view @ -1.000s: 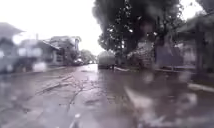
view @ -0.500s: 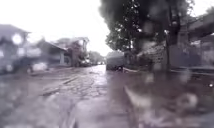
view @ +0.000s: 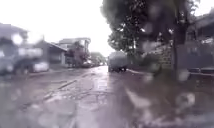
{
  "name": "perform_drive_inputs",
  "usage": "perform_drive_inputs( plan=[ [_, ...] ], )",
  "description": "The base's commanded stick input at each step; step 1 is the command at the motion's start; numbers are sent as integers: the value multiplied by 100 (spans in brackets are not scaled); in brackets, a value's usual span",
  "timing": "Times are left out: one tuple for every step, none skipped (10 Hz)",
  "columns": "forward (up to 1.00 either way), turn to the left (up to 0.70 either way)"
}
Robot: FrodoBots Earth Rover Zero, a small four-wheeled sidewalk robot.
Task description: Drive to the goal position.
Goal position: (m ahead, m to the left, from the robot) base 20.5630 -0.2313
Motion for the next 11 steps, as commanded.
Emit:
perform_drive_inputs(
  plan=[
    [100,0],
    [100,0],
    [100,0],
    [100,0],
    [100,0],
    [100,0],
    [100,0],
    [100,0],
    [100,0],
    [100,0],
    [100,0]
  ],
)
